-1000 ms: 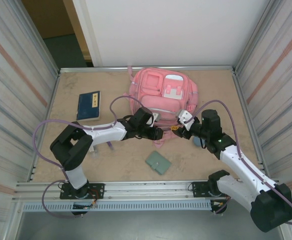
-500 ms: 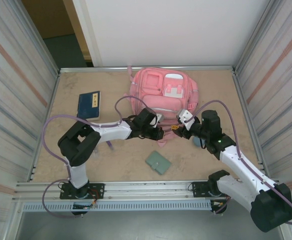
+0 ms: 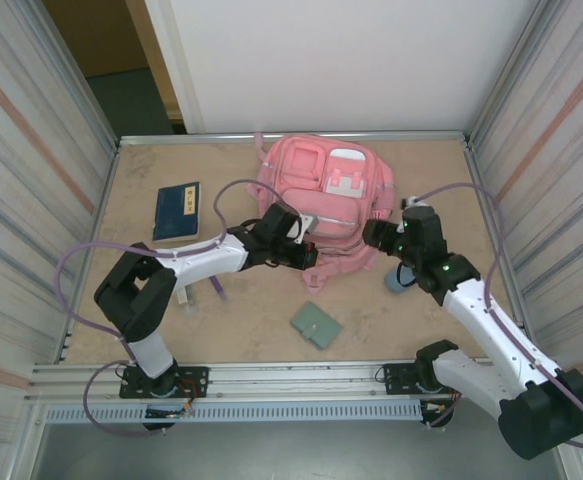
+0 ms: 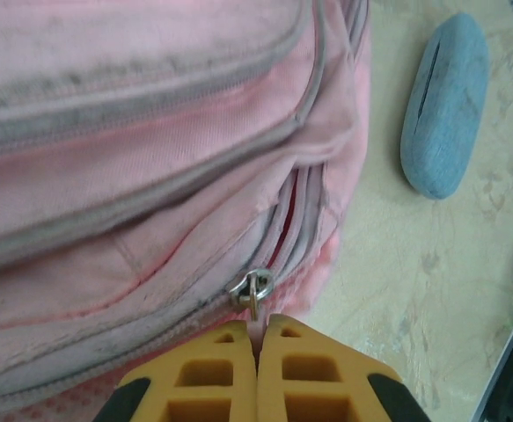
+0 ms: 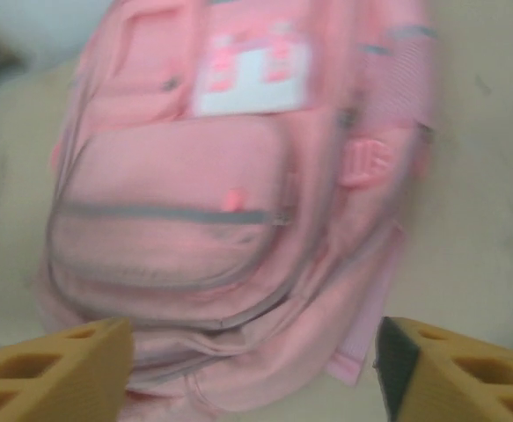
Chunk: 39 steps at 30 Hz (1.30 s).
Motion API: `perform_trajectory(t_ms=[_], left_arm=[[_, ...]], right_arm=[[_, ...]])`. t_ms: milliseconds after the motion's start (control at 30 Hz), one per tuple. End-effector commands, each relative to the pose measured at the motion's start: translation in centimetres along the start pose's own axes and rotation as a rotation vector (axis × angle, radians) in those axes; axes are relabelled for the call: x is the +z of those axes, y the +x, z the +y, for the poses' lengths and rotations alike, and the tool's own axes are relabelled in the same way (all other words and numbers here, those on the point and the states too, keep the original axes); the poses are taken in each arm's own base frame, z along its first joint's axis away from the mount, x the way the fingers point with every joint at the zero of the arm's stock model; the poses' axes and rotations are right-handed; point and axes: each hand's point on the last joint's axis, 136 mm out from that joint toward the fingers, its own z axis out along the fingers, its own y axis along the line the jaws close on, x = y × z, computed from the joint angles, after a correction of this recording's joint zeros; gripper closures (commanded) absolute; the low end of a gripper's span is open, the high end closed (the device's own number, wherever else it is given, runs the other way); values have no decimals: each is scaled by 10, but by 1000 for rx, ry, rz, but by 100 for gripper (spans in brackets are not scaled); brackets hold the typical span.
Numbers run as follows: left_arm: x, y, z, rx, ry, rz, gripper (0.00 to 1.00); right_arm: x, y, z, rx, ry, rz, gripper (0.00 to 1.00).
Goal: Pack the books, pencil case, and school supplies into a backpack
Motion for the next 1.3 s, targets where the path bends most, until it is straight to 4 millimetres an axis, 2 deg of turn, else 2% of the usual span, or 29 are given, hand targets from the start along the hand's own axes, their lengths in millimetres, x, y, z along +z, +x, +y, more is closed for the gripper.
perform_trajectory(t_ms=[0, 100, 167, 367, 567, 700, 767, 867, 933, 1033, 1267], left_arm=[[-15, -12, -24, 71, 74, -22, 100], [-13, -12, -30, 84, 109, -20, 100], [-12, -10, -36, 103, 128, -22, 100], [-14, -7, -58, 179, 171, -36, 100], [-11, -8, -64, 164, 169, -41, 100], [-9, -8, -63, 152, 145, -56, 100], [-10, -8, -60, 144, 129, -61, 100], [-12, -5, -47, 139, 65, -69, 100], [-16, -1, -21, 87, -44, -56, 100], [-31, 4, 14, -6, -127, -36, 100], [-50, 30, 58, -27, -289, 12, 100]], right_arm=[[-8, 45, -41, 631, 206, 180, 18], [7, 65, -2, 714, 34, 317, 2], [12, 78, 15, 720, 31, 378, 1], [25, 104, 44, 805, 104, 474, 1], [48, 113, 52, 891, 137, 489, 6], [61, 133, 54, 921, 167, 537, 18], [64, 140, 56, 910, 173, 559, 36], [64, 141, 46, 900, 213, 540, 69], [62, 137, 36, 905, 232, 515, 87], [59, 127, 22, 901, 247, 478, 96], [61, 104, -3, 939, 239, 440, 100]])
